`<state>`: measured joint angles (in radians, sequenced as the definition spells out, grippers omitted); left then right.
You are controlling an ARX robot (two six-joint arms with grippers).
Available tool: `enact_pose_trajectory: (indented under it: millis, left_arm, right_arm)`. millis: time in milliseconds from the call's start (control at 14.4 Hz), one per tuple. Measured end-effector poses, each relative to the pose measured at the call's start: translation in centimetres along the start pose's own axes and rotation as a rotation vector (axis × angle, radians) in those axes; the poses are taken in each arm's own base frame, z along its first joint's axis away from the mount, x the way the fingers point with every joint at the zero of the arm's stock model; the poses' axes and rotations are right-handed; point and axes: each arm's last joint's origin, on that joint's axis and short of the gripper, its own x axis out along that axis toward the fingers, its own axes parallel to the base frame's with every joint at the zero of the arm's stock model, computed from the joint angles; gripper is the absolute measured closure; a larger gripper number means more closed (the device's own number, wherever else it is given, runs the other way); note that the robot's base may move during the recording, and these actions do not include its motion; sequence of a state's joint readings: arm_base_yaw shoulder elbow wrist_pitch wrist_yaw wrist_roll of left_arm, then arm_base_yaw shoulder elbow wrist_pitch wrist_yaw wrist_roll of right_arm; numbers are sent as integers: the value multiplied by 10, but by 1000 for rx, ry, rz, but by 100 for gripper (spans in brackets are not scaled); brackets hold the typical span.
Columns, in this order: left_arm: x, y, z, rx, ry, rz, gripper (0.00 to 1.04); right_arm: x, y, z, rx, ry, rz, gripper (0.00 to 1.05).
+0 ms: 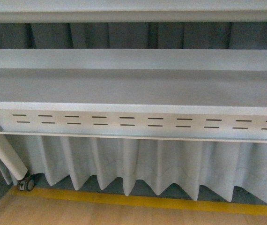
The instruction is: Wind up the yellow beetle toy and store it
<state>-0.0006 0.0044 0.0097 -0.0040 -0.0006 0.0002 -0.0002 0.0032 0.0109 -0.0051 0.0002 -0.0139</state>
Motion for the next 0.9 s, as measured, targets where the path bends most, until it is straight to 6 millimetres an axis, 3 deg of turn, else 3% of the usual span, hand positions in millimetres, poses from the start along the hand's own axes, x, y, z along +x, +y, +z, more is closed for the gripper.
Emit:
enact_pose_trajectory:
  millis: [905]
  left_arm:
    - [0, 0, 0, 0, -1, 0, 7]
  right_arm:
    - [0, 0, 0, 0, -1, 0, 7]
